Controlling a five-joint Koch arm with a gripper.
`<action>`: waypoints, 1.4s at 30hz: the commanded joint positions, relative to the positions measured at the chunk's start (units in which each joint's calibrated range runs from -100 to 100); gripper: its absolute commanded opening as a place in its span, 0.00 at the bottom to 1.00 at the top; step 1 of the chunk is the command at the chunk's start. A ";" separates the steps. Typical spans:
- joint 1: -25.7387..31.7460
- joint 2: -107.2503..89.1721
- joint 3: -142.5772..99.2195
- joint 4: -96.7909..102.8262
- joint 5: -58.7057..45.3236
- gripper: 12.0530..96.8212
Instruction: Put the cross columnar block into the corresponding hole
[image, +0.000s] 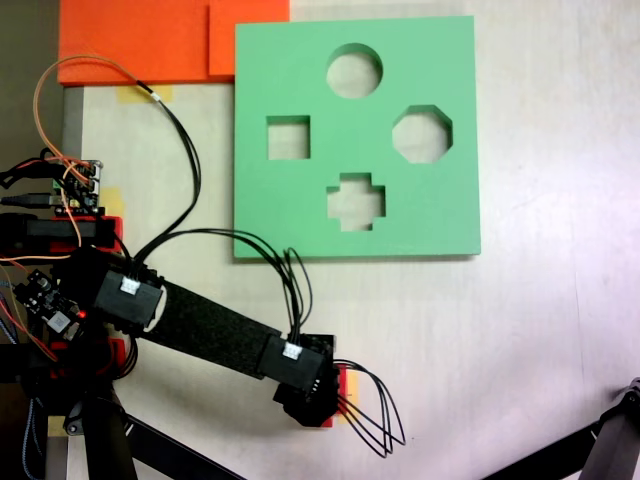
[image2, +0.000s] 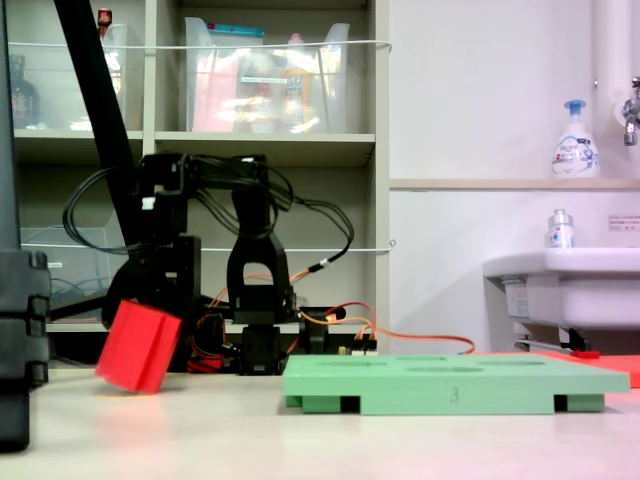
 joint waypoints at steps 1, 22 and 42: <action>0.24 -8.14 0.74 -5.82 0.54 0.32; 19.63 -30.21 1.64 -0.81 19.29 0.31; 29.01 1.77 15.70 18.06 25.35 0.31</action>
